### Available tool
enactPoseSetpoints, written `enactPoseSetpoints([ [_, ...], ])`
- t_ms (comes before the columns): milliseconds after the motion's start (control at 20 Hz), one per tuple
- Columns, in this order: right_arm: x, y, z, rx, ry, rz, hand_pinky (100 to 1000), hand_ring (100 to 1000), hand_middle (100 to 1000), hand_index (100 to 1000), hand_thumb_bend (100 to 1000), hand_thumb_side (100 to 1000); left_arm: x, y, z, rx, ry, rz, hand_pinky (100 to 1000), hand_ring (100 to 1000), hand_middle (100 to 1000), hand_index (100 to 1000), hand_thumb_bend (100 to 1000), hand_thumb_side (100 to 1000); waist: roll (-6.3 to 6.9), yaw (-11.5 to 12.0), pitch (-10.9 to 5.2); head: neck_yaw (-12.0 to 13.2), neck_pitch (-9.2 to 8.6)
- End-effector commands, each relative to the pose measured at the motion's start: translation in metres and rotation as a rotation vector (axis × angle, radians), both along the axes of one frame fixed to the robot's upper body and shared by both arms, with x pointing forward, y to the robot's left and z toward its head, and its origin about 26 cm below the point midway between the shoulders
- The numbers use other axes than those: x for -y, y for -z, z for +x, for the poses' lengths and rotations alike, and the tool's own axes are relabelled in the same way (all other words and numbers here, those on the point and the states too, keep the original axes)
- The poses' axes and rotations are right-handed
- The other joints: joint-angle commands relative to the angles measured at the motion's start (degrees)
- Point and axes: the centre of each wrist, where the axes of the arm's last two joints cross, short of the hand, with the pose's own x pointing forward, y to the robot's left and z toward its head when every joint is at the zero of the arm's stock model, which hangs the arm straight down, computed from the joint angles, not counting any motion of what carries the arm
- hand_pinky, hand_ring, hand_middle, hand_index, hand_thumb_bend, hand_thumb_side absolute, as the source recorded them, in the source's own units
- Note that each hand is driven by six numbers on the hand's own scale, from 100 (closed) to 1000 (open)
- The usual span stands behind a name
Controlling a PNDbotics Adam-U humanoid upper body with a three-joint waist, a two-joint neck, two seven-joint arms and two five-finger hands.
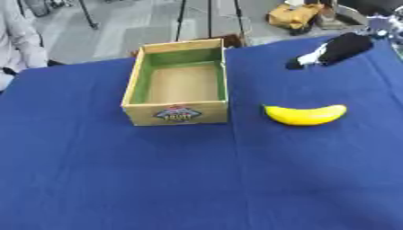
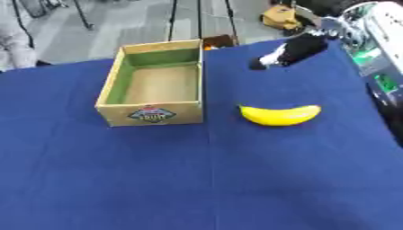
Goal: Pick up objects on the table and place them in the box.
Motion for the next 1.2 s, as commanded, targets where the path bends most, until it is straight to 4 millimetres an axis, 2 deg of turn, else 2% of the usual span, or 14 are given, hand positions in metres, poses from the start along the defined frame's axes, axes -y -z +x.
enactPoseSetpoints([
  [50,0.007,-0.013,-0.003,-0.033,0.026,0.012,859,1000,968,1000,845,661,-0.002,-0.008,-0.002,0.022,0.003,0.028,334,632,665,736,100,890,-0.17,0.0,-0.8,0.08,-0.62],
  [300,0.012,-0.009,-0.003,-0.111,0.065,0.061,862,1000,972,1000,866,582,-0.002,-0.008,-0.002,0.023,0.004,0.027,334,633,665,737,100,890,-0.12,-0.11,-0.68,0.07,-0.84],
  [550,0.014,-0.001,-0.003,-0.183,0.107,0.101,841,1000,929,1000,875,438,-0.001,-0.008,-0.002,0.023,0.005,0.025,332,633,665,737,100,890,0.03,-0.13,-0.53,-0.02,-0.96],
  [750,0.015,0.005,-0.005,-0.221,0.111,0.147,830,1000,893,1000,800,333,-0.001,-0.008,-0.002,0.024,0.007,0.024,332,634,665,738,100,890,0.09,-0.16,-0.38,-0.03,-1.13],
  [1050,0.025,0.022,-0.005,-0.262,0.138,0.229,822,1000,853,987,765,208,0.0,-0.009,-0.001,0.026,0.008,0.02,330,635,665,739,100,890,0.17,-0.19,-0.05,-0.01,-1.24],
  [1200,0.026,0.029,-0.006,-0.246,0.141,0.272,806,1000,813,960,760,212,0.0,-0.009,-0.001,0.026,0.009,0.019,329,635,665,739,100,890,0.24,-0.21,0.07,-0.07,-1.33],
])
